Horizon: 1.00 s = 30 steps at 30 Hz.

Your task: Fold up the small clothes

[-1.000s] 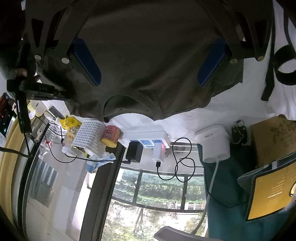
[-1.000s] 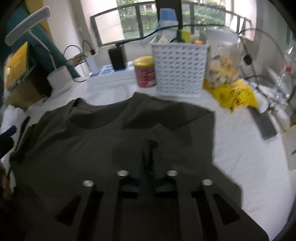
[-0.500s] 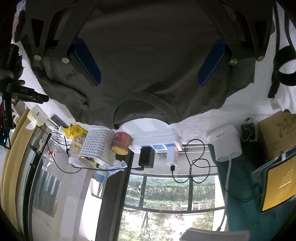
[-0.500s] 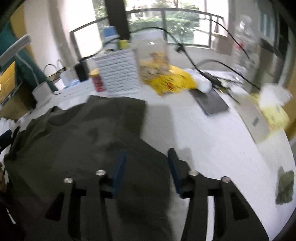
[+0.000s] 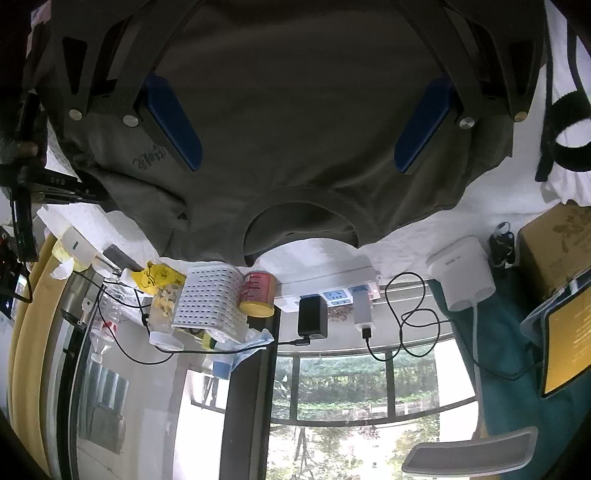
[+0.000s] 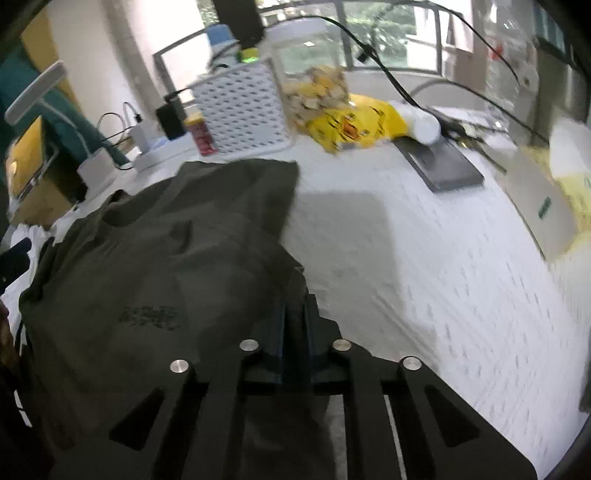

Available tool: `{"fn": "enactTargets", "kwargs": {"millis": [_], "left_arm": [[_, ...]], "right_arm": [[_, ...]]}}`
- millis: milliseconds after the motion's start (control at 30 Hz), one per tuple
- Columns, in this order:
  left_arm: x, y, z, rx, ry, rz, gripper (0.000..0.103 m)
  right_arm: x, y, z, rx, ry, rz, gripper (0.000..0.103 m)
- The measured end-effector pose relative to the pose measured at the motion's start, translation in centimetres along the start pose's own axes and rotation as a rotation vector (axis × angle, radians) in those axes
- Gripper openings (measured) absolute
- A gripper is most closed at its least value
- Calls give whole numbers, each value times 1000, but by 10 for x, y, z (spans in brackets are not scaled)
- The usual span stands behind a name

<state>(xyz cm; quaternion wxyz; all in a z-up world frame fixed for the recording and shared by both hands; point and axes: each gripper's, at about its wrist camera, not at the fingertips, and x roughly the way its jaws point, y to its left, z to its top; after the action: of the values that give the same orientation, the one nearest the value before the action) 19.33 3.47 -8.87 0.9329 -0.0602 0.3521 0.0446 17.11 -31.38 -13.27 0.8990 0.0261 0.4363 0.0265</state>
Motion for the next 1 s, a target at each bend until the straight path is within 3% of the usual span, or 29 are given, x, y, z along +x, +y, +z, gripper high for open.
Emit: {"fn": "enactTargets", "kwargs": {"millis": [200, 367, 667, 1000], "left_arm": [[-11, 6, -3, -10, -19, -6, 102], [-21, 11, -9, -7, -28, -30, 102], [-42, 25, -29, -29, -42, -24, 102], [-56, 39, -48, -54, -45, -29, 102]], "right_arm": [[-23, 26, 6, -75, -59, -35, 7], [-43, 57, -1, -166, -106, -1, 7], [-33, 98, -30, -249, -64, 48, 8], [-20, 136, -58, -376, 60, 50, 8]]}}
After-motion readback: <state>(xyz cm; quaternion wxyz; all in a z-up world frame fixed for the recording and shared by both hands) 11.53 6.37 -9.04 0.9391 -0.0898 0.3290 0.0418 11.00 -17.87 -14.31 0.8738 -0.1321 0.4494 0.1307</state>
